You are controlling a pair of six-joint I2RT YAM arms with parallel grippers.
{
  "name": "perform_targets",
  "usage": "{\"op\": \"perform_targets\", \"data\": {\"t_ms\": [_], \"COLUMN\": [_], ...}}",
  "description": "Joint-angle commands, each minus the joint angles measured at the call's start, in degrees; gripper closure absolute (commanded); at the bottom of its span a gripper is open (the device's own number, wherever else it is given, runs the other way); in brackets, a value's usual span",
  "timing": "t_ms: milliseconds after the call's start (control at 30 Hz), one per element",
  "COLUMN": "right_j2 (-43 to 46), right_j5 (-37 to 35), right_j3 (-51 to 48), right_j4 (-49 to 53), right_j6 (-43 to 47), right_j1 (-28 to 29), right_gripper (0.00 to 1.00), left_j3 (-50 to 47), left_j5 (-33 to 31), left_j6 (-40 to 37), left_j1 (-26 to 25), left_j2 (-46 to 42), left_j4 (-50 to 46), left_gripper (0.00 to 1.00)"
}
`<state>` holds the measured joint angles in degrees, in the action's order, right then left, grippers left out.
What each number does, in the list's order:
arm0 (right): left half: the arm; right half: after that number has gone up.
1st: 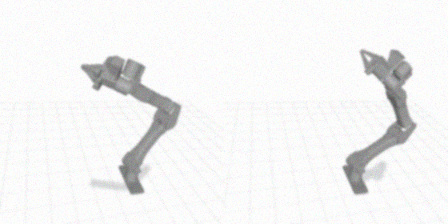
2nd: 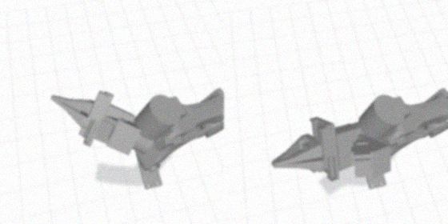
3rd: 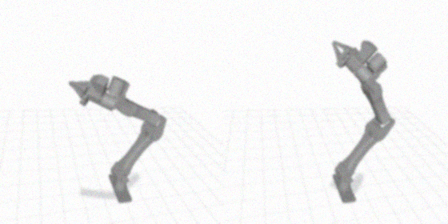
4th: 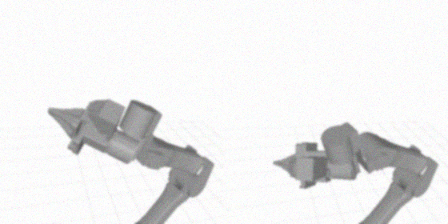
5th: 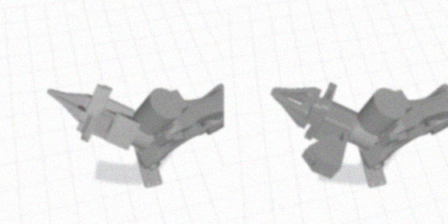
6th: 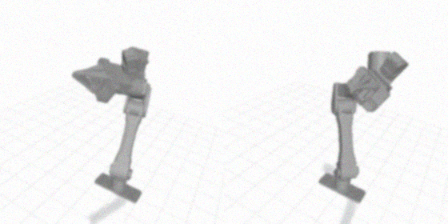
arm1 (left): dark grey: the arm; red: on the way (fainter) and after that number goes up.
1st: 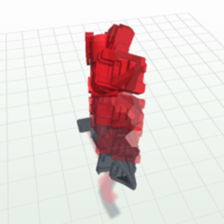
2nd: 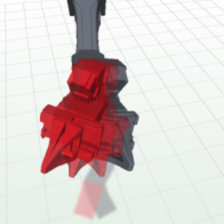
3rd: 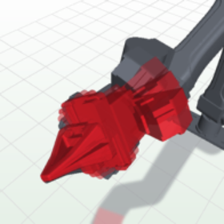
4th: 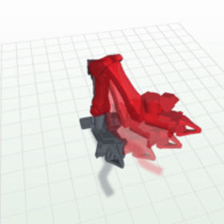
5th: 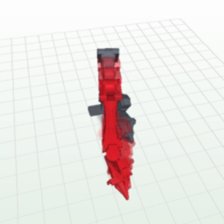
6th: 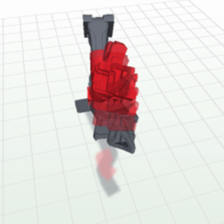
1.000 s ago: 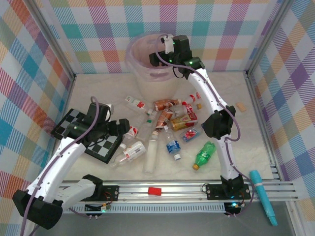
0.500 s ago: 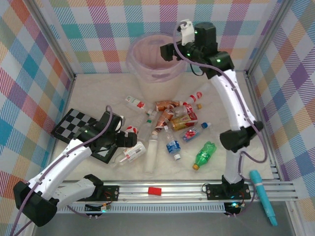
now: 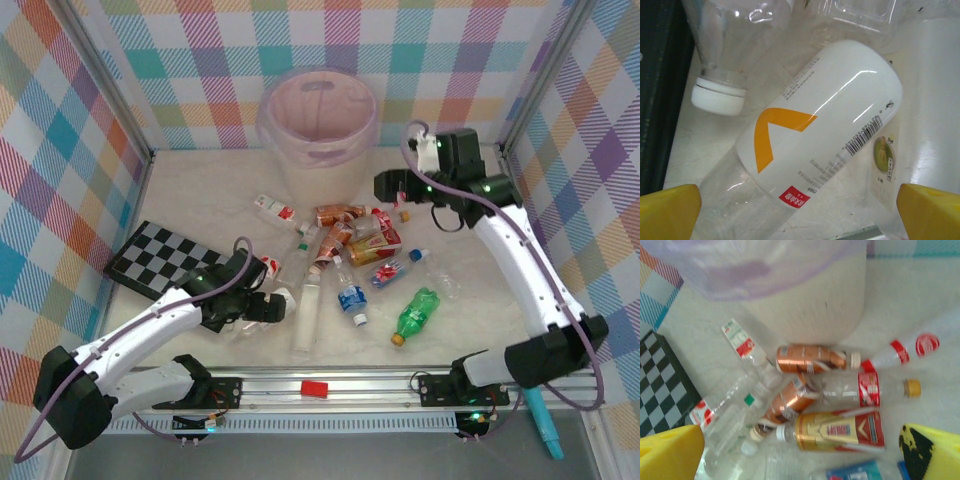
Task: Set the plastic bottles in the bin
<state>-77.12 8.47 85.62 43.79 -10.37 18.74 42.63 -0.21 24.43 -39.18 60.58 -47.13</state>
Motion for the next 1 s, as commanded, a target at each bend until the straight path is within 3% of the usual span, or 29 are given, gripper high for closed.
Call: {"op": "perform_targets", "data": {"t_ms": [0,133,367,500,633,967], "right_j2": [5.73,10.06,12.7,13.27,12.55,11.64], "right_j5": [1.51,2.09,4.18,4.19,4.95,5.81], "right_j3": [-4.81,-12.74,-21.79,-24.8,-26.03,-27.09], "right_j4": [-1.25,-1.06,-1.97,-4.06,-5.9,-6.61], "right_j6": [-3.25,-6.37,-9.42,-10.52,-10.62,-10.52], "right_j1": [-0.97,-2.63,-4.72,-4.94,-5.38,-5.64], "right_gripper": [0.0,0.01,0.0,0.0,0.0,0.0], "left_j3": [-1.99,-3.82,-4.39,-3.97,-4.42,1.57], "left_j5": [-1.64,-3.06,-4.41,-5.01,-6.93,-8.17], "left_j6": [2.17,3.11,4.09,4.14,3.79,2.93], "left_j1": [-1.35,-2.45,-4.13,-4.89,-5.74,-5.91], "left_j2": [1.42,3.98,9.06,11.97,13.6,10.85], "left_j4": [2.95,4.92,7.94,9.56,12.5,5.99], "left_gripper": [0.0,0.0,0.12,0.21,0.39,0.45]}}
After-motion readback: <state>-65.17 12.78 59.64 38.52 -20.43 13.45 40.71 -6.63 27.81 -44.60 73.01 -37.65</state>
